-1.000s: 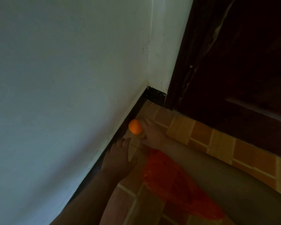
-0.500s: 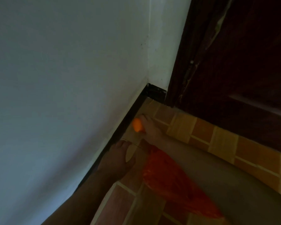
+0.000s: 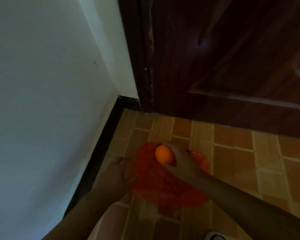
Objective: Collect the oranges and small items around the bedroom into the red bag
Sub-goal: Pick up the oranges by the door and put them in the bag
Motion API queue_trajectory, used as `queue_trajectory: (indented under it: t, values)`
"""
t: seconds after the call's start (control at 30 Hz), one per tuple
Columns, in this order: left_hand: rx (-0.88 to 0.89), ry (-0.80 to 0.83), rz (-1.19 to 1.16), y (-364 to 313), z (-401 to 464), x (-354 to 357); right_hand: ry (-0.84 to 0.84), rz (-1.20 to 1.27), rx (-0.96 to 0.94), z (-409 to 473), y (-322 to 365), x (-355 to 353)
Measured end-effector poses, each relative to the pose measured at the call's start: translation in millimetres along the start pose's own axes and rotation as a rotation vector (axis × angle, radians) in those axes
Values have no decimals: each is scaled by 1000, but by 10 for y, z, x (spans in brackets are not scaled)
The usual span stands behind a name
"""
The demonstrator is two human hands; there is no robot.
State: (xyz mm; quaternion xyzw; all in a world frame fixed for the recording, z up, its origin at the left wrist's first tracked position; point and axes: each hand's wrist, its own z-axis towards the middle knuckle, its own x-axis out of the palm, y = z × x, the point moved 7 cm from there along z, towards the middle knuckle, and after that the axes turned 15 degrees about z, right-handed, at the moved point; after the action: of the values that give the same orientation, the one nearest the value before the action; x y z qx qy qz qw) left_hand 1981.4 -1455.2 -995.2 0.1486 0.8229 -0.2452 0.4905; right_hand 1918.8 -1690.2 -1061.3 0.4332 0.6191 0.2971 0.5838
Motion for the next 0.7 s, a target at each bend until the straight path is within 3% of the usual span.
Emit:
queue_trajectory:
  t: [0.4,0.7]
  values:
    - [5,129,199,-127,231,538,84,34,122,-283,-208,238]
    - [-53,178,374,-54,337,644,106,-333,171,-670,-395,-184]
